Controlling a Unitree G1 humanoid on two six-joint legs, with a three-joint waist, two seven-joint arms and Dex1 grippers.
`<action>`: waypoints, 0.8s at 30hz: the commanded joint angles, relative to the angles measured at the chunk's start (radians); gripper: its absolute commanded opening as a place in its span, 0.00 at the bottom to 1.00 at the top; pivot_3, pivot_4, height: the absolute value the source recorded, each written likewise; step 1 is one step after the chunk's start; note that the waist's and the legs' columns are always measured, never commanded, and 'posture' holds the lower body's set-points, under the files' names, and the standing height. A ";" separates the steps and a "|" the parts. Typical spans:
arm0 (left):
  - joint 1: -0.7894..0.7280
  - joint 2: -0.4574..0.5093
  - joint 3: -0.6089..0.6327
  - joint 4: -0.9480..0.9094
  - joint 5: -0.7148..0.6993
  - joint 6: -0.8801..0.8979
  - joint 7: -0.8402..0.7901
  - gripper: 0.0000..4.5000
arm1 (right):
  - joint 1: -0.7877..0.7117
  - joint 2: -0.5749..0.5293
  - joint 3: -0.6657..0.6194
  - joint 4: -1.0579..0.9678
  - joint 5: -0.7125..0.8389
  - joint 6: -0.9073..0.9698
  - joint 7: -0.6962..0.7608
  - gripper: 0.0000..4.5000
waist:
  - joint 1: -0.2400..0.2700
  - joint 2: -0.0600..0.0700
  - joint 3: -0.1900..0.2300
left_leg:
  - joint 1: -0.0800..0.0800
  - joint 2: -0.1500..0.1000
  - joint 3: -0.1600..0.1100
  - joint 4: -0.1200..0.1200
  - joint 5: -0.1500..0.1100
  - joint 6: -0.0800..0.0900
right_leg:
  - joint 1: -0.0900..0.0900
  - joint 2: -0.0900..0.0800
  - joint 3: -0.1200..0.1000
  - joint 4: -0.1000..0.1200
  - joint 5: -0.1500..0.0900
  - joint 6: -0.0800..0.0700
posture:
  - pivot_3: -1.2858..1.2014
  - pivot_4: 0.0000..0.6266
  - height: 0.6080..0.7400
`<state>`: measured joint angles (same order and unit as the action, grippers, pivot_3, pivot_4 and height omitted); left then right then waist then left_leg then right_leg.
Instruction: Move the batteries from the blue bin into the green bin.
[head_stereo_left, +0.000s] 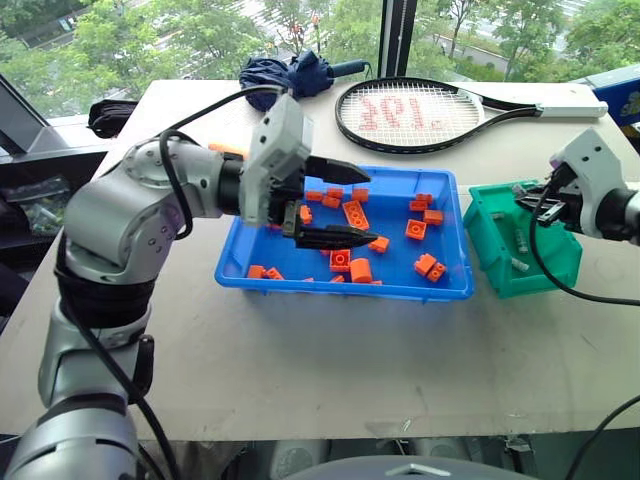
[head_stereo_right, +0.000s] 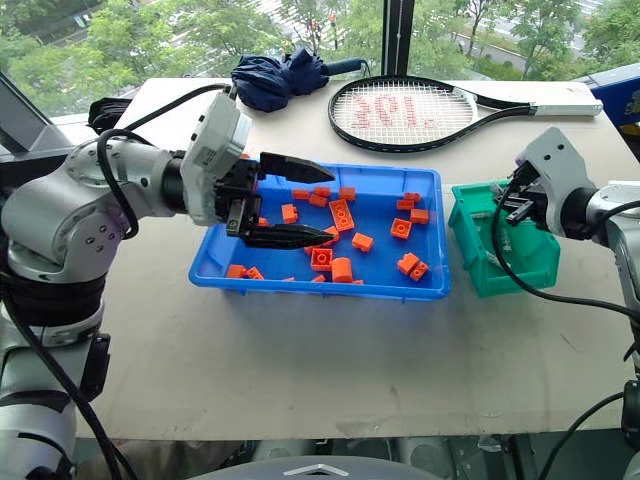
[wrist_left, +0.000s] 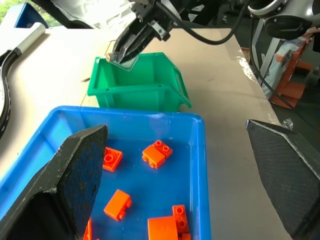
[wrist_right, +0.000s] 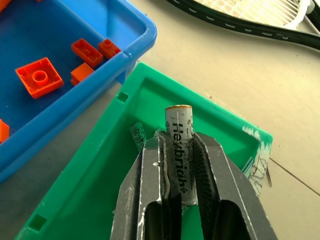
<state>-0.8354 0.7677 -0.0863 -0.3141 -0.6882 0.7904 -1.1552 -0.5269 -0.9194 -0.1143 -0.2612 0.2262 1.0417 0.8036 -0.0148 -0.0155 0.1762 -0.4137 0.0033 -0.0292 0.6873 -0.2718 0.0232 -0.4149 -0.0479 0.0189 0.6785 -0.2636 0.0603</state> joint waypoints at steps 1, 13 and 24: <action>-0.001 -0.013 0.023 -0.012 0.007 -0.045 0.003 1.00 | 0.021 -0.039 -0.054 -0.018 0.014 -0.039 -0.001 0.22 | 0.001 0.000 0.000 | 0.000 0.000 0.000 0.000 0.000 0.000 | 0.000 0.000 0.000 0.000 0.000 0.000 | 0.52 0.24 1.00; 0.211 -0.035 0.067 -0.135 0.041 -0.066 0.178 1.00 | 0.388 0.149 -0.425 -0.250 0.285 -0.300 0.128 0.96 | 0.011 0.000 0.000 | 0.000 0.001 -0.001 0.000 0.000 0.000 | 0.001 0.000 -0.001 -0.001 0.000 0.000 | 0.52 0.24 1.00; 0.799 0.030 0.225 -0.331 0.137 -0.235 0.218 1.00 | 0.832 0.251 -0.529 -0.180 0.367 -0.607 0.361 0.96 | 0.006 0.001 -0.001 | 0.016 0.002 0.002 -0.005 -0.001 0.000 | 0.013 0.000 0.003 -0.002 0.000 0.000 | 0.52 0.24 1.00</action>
<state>-0.0818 0.7868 0.1057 -0.5892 -0.5765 0.6122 -0.9260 0.2787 -0.6766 -0.6123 -0.4542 0.5813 0.4962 1.1184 -0.0087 -0.0141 0.1751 -0.3943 0.0054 -0.0263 0.6795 -0.2724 0.0236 -0.3985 -0.0486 0.0224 0.6746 -0.2642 0.0597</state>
